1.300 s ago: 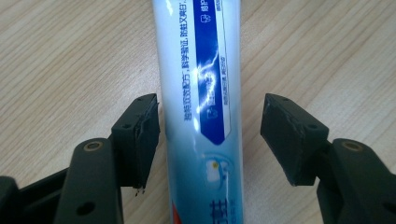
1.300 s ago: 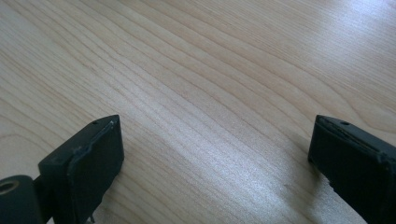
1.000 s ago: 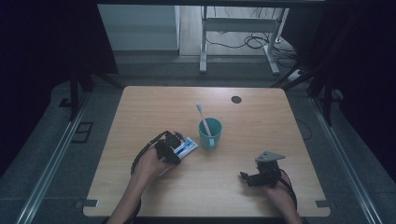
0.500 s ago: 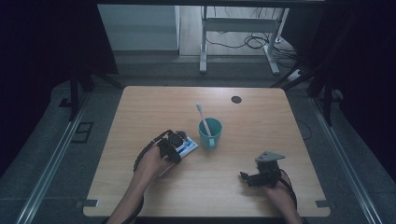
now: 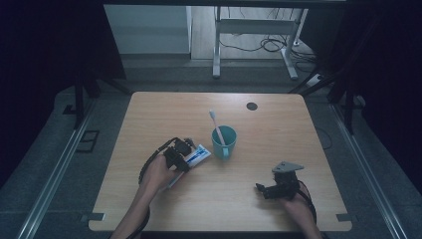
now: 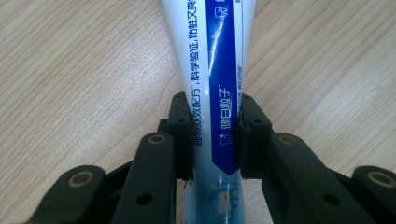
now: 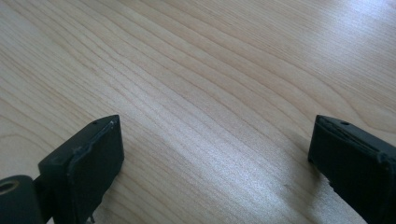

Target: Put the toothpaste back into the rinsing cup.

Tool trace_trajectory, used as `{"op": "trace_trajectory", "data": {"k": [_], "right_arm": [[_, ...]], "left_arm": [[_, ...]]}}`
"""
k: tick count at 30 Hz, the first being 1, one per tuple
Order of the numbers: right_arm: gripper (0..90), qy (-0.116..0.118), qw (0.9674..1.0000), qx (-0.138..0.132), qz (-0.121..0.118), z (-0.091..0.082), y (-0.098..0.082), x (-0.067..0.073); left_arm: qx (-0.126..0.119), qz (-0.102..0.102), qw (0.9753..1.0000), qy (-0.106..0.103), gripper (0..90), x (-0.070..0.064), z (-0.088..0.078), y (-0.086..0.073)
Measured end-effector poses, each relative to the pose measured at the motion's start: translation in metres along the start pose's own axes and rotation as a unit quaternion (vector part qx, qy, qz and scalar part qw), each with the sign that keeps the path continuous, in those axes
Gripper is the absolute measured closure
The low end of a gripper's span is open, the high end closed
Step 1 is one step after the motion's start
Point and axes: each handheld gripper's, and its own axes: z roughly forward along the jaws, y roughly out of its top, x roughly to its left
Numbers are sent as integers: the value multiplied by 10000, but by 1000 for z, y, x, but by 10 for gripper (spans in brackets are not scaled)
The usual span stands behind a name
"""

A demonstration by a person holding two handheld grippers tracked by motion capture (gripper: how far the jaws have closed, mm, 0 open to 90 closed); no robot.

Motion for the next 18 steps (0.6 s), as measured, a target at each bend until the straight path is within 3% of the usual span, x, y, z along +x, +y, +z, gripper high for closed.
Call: {"op": "trace_trajectory", "data": {"k": [9, 18], "right_arm": [[33, 0, 10000, 1, 0, 0, 0, 0], [33, 2, 10000, -2, 16, 0, 0, 0]], "left_arm": [[-475, -108, 9985, -265, 725, 10, -7, -13], [-926, -83, 9953, -269, 725, 13, -18, -24]]}}
